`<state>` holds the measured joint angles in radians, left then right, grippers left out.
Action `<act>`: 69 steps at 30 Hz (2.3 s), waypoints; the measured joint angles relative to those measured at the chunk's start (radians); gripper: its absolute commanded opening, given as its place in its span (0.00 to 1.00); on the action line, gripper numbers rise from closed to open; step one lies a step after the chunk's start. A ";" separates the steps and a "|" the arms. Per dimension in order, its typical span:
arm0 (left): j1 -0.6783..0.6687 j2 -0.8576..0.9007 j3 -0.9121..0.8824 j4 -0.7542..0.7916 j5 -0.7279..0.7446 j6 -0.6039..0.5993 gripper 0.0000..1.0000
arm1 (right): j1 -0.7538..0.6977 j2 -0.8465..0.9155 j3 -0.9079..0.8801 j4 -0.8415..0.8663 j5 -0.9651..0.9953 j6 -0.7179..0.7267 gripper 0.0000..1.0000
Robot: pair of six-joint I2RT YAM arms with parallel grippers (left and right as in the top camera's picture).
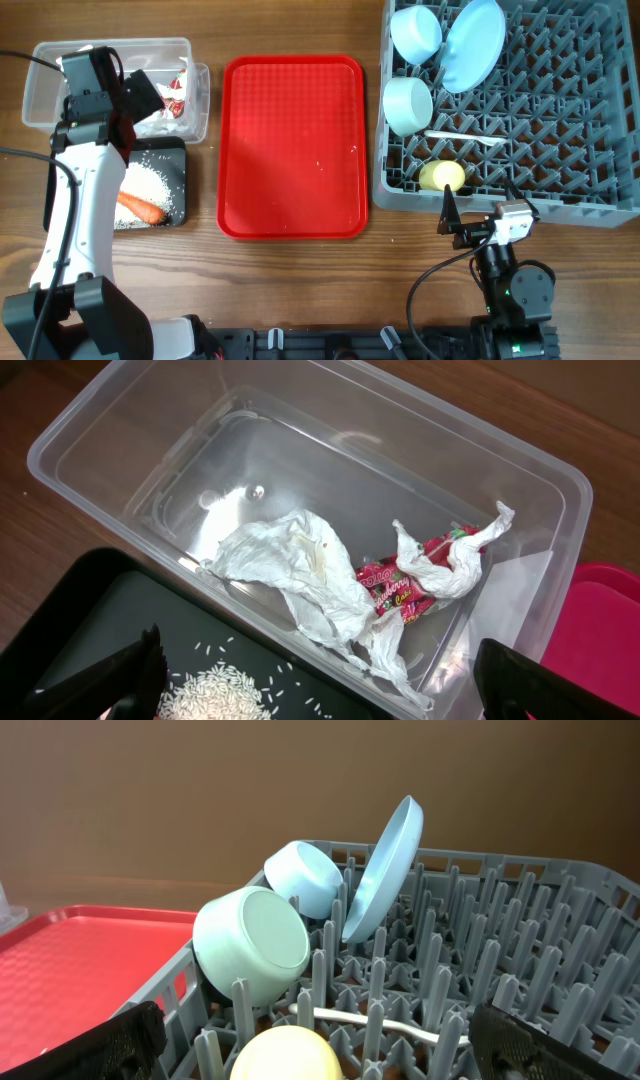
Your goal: Sort waste into correct bins and load items into the dishwasher rack
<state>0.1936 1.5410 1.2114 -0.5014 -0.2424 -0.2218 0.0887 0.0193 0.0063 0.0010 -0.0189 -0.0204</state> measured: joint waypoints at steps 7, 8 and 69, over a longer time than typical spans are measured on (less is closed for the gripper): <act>-0.001 -0.018 0.002 -0.086 0.003 0.000 1.00 | 0.000 0.000 0.000 0.000 0.000 0.000 1.00; -0.003 -0.037 0.000 -0.089 0.008 0.000 1.00 | 0.000 0.000 0.000 0.000 0.000 0.000 1.00; -0.096 -1.527 -1.194 0.423 0.300 0.000 1.00 | 0.000 -0.004 0.000 0.000 -0.003 0.000 1.00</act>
<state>0.0978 0.0139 0.0177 -0.0780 0.0578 -0.2218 0.0887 0.0154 0.0063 0.0010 -0.0223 -0.0204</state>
